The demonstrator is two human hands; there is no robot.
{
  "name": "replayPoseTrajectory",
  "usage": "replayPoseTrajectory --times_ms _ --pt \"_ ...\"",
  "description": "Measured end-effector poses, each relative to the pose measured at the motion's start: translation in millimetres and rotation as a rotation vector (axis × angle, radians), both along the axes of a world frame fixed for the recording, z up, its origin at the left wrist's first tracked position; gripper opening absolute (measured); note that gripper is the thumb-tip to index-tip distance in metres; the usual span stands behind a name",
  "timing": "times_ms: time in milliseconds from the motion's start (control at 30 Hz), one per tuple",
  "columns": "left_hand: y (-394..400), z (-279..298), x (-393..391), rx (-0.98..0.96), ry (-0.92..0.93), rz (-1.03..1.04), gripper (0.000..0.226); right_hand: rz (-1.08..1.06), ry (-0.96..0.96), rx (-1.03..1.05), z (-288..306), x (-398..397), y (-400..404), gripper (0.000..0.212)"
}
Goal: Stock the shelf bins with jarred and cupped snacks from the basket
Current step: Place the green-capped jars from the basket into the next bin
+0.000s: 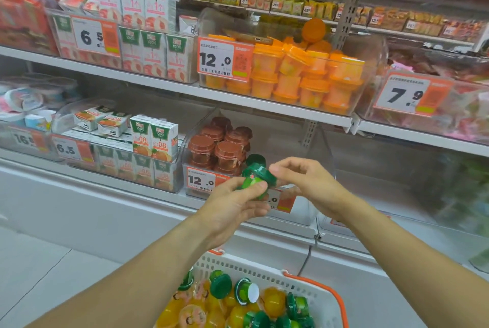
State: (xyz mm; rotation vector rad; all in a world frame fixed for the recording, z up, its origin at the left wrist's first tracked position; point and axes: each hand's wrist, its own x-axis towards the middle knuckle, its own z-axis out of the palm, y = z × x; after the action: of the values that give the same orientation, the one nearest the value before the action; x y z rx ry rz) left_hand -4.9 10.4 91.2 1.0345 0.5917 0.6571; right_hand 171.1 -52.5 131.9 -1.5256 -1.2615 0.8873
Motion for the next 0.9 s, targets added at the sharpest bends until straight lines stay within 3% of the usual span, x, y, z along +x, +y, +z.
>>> replayPoseTrajectory --times_ms 167,333,533,733,900 --pt "-2.3 0.4 9.7 0.068 0.019 0.058 0.039 -0.089 -0.068 0.102 1.4 -2.2 11.9 0.029" --pt "5.8 0.7 10.9 -0.037 0.215 0.041 0.024 -0.311 -0.097 0.163 -10.6 18.3 53.5 0.017" --pt "16.8 -18.6 12.0 -0.059 0.356 0.011 0.022 -0.472 -0.251 0.042 -29.6 57.8 136.1 0.039" --pt "37.6 -39.7 16.4 -0.08 0.422 -0.001 0.018 -0.468 -0.55 -0.108 -51.1 83.6 202.2 0.035" --pt "36.9 -45.8 26.8 -0.144 0.44 -0.069 0.019 -0.41 -0.511 -0.182 -73.1 88.6 216.3 0.03"
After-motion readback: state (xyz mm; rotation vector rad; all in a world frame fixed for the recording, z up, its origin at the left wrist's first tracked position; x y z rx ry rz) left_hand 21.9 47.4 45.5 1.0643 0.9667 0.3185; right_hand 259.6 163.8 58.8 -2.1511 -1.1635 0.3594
